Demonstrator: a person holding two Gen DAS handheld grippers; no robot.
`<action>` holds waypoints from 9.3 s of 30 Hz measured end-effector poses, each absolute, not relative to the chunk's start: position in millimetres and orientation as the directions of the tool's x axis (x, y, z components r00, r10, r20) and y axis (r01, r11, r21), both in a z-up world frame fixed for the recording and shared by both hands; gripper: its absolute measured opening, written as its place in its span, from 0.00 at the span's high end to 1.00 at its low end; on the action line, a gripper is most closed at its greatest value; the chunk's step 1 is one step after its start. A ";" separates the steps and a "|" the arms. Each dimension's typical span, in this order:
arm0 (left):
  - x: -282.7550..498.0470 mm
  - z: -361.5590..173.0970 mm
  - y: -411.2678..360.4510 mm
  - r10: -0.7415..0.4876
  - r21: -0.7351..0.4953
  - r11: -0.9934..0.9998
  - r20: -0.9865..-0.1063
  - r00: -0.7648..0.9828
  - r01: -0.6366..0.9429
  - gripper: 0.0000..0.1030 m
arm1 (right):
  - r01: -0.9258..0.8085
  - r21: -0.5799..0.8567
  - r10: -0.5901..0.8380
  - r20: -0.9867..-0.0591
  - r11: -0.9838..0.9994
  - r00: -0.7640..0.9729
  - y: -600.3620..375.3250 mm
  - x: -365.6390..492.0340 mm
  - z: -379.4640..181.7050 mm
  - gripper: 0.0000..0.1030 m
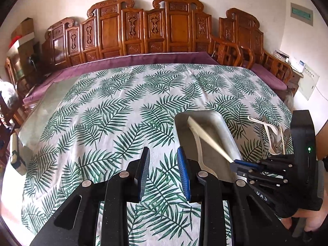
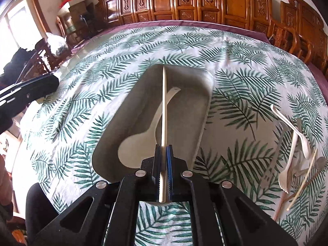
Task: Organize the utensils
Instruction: 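Lower the chopstick into the tray and open the right gripper, then return the right gripper to the pile and grasp another wooden chopstick, then move the left gripper to the pile and grasp a second white plastic spoon, then place the white spoon in the tray with the left gripper while the right gripper carries the chopstick over, then lower the chopstick into the tray and open the right gripper, then move both grippers back to the pile, right gripper toward the metal spoon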
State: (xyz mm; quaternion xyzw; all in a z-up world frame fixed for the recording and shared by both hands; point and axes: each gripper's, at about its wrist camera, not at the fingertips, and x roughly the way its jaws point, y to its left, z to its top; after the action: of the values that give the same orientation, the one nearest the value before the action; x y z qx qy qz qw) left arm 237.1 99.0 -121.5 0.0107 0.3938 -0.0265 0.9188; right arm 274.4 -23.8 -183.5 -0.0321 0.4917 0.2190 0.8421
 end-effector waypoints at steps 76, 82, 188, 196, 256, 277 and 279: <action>199.0 -158.7 -71.5 -0.247 -0.054 0.949 -0.744 0.621 0.312 0.62 | 0.085 0.184 0.124 -0.876 0.979 0.465 -304.4 286.5 -211.4 0.94; 218.7 -166.6 -90.6 -0.248 -0.068 0.950 -0.753 0.609 0.303 0.62 | 0.008 0.157 0.132 -0.856 0.988 0.500 -309.8 263.2 -193.7 0.94; 295.0 -129.5 -46.2 -0.071 0.009 0.992 -0.784 0.617 0.126 0.94 | -0.197 0.193 0.272 -0.788 0.961 0.552 -241.0 260.0 -149.5 0.94; 292.4 -141.7 -9.4 -0.049 0.002 0.997 -0.800 0.598 0.083 0.94 | -0.261 0.186 0.302 -0.794 0.947 0.529 -191.4 259.8 -147.6 0.94; 204.1 -111.1 61.3 -0.124 -0.012 0.987 -0.686 0.717 0.159 0.18 | -0.383 0.140 0.339 -0.783 0.913 0.522 -112.8 258.8 -144.7 0.94; 200.0 -146.8 -62.8 -0.207 -0.010 0.955 -0.739 0.641 0.296 0.08 | -0.260 0.106 0.240 -0.791 0.960 0.563 -254.4 218.8 -169.2 0.82; 203.5 -149.0 -72.5 -0.212 -0.015 0.953 -0.749 0.628 0.303 0.08 | -0.256 0.105 0.237 -0.790 0.961 0.566 -257.3 220.9 -169.2 0.82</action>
State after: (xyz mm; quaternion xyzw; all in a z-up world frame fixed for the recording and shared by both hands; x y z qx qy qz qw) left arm 203.5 -72.5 -149.0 0.0564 0.4069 -0.1430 0.9004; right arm 220.9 -257.3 -169.2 -0.0105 0.4447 0.1393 0.8847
